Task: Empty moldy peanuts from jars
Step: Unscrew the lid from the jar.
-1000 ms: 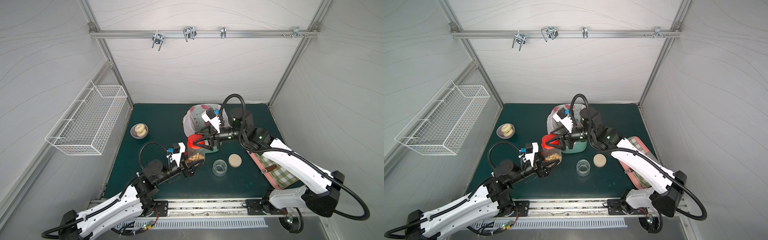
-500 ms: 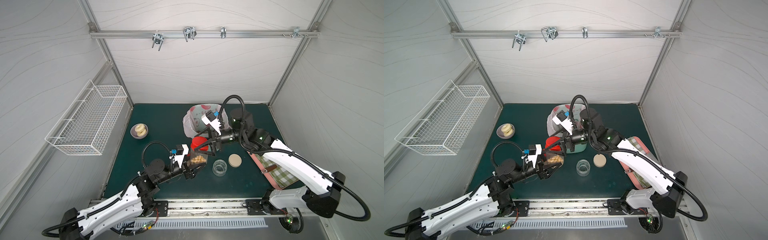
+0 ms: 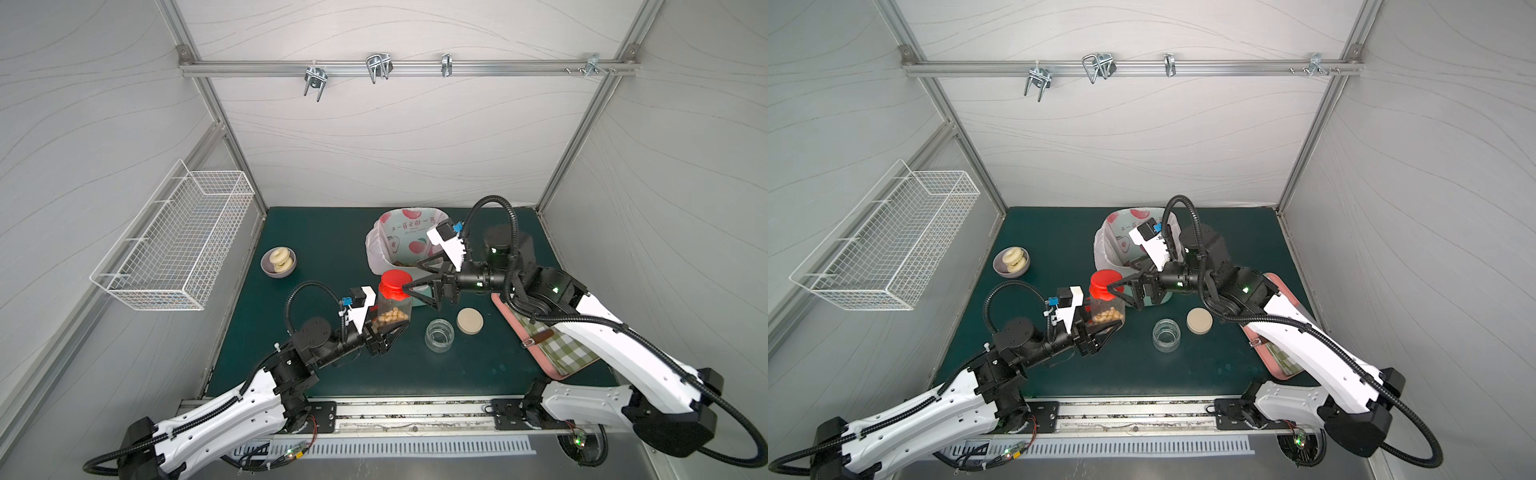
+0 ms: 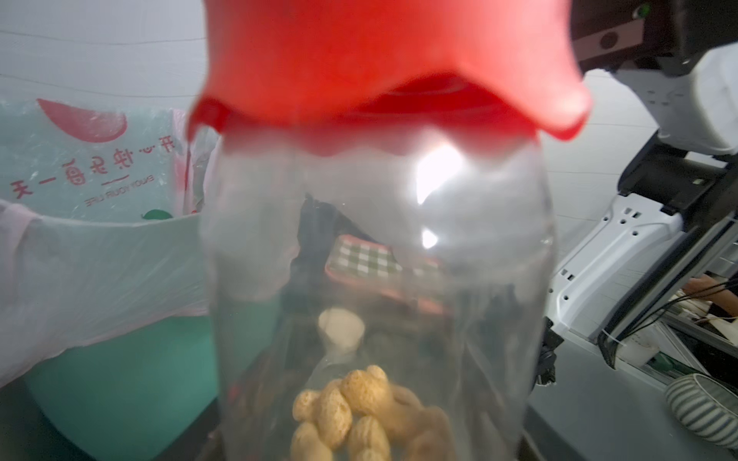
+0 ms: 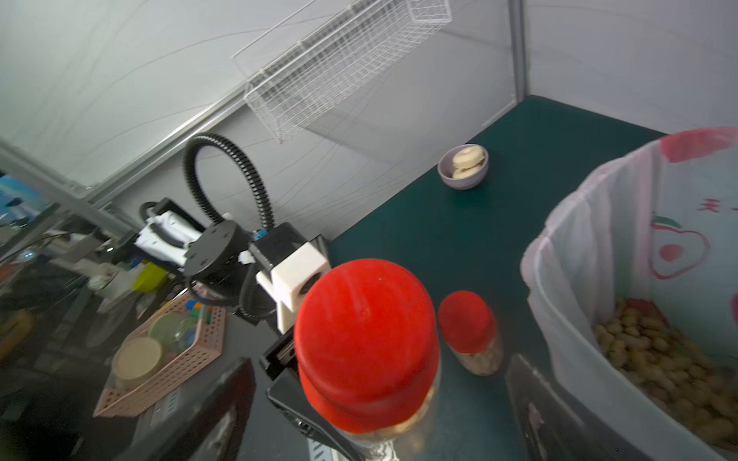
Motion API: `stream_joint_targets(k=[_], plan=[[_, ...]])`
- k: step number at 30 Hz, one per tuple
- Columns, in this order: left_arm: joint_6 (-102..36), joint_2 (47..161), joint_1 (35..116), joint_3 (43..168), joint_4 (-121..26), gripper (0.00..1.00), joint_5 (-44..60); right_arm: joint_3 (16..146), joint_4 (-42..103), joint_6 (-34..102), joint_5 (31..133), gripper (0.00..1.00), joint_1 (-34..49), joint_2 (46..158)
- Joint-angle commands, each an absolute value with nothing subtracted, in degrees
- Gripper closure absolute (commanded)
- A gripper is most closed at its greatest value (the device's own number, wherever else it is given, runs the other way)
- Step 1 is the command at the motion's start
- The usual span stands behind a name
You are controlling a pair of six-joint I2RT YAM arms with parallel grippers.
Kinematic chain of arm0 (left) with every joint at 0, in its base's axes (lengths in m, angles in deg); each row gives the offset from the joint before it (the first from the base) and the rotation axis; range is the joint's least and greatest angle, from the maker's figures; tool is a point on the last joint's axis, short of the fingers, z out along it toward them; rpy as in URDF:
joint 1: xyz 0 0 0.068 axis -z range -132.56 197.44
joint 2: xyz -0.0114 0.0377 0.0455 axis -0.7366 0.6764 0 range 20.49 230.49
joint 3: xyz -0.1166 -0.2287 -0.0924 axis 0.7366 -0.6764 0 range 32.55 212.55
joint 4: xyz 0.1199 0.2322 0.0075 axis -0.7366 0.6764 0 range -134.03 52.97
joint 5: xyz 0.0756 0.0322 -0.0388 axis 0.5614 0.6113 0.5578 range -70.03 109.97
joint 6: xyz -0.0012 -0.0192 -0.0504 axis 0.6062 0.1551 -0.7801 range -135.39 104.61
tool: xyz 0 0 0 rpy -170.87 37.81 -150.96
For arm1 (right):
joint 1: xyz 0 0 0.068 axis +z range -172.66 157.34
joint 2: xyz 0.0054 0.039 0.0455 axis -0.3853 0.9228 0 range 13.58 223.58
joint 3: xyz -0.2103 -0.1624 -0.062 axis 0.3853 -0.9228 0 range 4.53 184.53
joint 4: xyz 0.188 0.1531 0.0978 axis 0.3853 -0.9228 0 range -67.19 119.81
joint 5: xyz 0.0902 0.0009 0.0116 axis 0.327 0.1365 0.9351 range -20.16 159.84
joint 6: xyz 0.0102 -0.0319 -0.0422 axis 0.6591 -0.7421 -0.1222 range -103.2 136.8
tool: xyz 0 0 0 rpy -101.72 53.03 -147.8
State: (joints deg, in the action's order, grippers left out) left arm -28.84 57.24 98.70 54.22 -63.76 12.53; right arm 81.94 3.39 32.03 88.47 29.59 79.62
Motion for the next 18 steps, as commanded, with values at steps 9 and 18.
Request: stream_joint_targets(k=[9, 18], plan=[[-27.25, 59.38, 98.42, 57.25, -63.32, 0.65, 21.91, 90.0, -5.45, 34.91, 52.36, 0.01, 41.86, 82.34], [-27.08, 59.99, 98.42, 56.91, -63.7, 0.65, 23.66, 94.99, -4.65, 37.31, 46.92, 0.01, 44.47, 89.07]])
